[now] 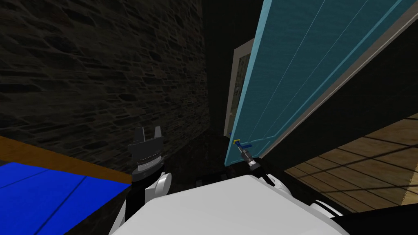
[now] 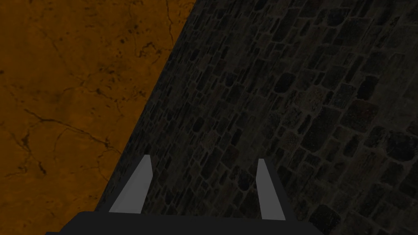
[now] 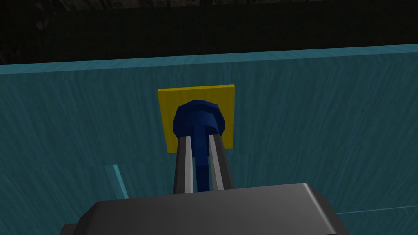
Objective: Pull the door open
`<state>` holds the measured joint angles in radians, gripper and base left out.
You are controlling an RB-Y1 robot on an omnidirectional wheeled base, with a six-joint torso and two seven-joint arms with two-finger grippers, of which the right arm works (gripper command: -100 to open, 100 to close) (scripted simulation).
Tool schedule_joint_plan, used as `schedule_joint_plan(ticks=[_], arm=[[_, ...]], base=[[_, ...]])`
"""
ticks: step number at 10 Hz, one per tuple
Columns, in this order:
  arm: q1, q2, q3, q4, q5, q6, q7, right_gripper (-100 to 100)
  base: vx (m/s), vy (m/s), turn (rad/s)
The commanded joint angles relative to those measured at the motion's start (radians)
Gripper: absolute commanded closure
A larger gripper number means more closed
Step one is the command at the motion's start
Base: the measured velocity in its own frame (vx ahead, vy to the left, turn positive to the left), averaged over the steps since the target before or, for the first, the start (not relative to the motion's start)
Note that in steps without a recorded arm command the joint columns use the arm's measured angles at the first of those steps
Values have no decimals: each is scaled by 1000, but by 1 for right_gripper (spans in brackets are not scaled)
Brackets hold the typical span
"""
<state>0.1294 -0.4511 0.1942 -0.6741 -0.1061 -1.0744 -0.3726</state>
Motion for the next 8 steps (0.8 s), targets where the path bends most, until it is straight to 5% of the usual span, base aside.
schedule_joint_plan(ticks=[1, 8], arm=[[-9, -4, -2, 29, -4, -15, -7, 100], [-41, -27, -22, 111, -26, -59, -30, 100]], base=[[-152, -51, 128], [-143, -59, 124]])
